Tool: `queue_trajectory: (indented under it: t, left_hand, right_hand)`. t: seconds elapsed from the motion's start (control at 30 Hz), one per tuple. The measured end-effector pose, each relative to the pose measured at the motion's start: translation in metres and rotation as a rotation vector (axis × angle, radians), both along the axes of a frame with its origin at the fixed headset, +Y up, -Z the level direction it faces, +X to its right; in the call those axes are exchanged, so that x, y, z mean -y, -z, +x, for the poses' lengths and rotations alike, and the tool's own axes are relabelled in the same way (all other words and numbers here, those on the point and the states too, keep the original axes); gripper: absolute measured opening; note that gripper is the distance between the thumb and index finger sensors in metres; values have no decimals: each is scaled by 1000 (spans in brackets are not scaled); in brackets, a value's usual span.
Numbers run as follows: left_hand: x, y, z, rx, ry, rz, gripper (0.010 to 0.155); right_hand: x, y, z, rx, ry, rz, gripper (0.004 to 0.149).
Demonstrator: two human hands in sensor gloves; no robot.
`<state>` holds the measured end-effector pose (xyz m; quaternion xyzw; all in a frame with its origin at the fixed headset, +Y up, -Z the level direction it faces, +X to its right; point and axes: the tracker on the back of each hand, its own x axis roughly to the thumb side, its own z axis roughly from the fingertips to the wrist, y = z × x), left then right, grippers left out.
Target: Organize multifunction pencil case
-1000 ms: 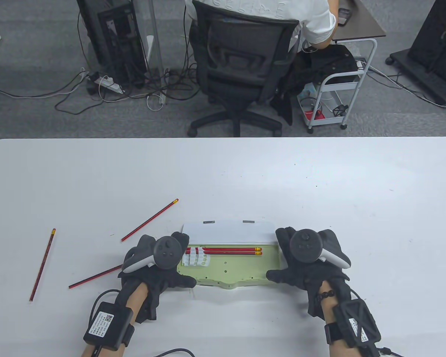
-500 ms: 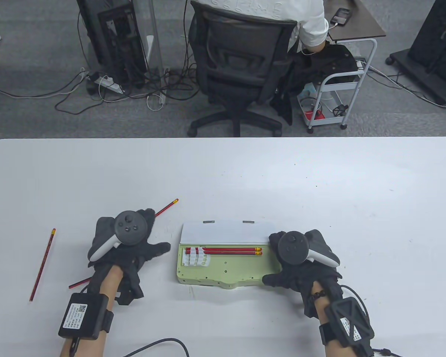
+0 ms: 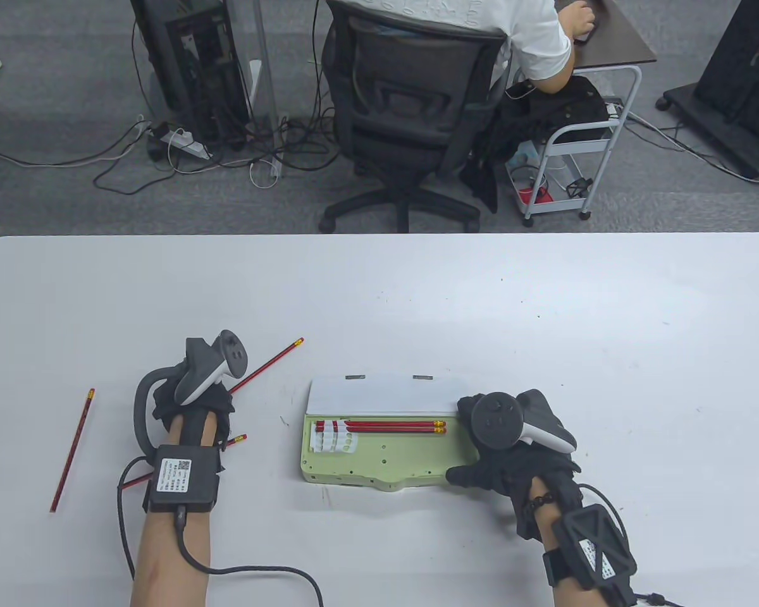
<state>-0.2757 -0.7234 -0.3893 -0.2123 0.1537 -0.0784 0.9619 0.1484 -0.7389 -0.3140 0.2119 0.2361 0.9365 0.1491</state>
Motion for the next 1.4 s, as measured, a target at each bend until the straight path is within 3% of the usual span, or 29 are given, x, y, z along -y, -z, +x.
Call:
queue_trajectory:
  t: [0.17, 0.37, 0.9, 1.4]
  left_hand:
    - [14, 10, -2, -44, -5, -57, 59]
    - [20, 17, 3, -31, 66, -50, 55]
    - [22, 18, 7, 65, 119, 3, 40]
    - [23, 17, 6, 87, 77, -31, 43]
  right_hand:
    - [0, 0, 0, 0, 1, -4, 109]
    - [0, 0, 0, 0, -4, -8, 110]
    - [0, 1, -2, -3, -13, -12, 110]
    - [0, 1, -2, -7, -20, -16, 110]
